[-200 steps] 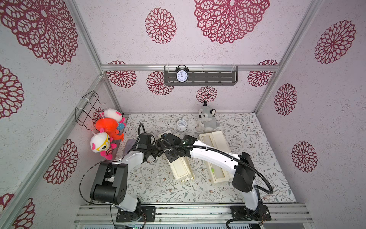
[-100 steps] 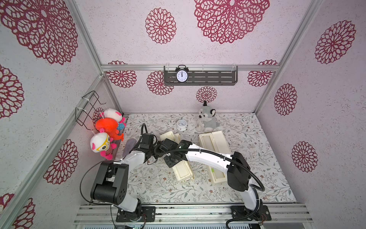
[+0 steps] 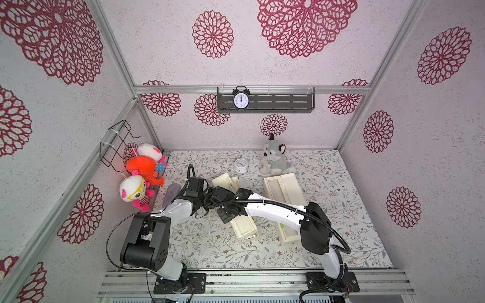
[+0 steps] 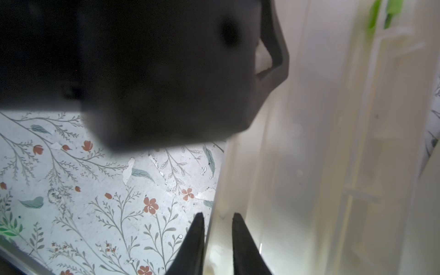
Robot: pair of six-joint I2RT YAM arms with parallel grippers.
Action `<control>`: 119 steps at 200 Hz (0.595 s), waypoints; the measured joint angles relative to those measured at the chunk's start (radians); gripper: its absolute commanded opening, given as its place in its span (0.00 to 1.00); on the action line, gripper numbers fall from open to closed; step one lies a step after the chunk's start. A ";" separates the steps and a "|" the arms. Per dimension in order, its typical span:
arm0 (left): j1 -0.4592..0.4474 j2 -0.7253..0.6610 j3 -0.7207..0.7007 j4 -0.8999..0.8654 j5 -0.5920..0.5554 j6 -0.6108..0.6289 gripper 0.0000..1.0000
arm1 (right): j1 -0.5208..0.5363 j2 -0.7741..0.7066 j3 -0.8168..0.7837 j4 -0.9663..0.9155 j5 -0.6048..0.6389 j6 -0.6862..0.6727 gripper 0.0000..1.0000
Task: Put plastic wrap rolls into dispensers
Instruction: Close the lid on the plastic wrap cutting box.
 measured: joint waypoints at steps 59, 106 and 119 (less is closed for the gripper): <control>-0.001 0.004 0.000 0.018 0.008 -0.019 0.20 | 0.005 0.001 0.004 -0.006 0.010 -0.001 0.19; -0.002 0.003 -0.001 0.035 0.015 -0.026 0.18 | 0.011 0.001 0.003 -0.015 0.061 -0.001 0.18; -0.002 0.003 -0.001 0.039 0.016 -0.030 0.18 | 0.014 0.001 -0.001 -0.014 0.076 0.000 0.18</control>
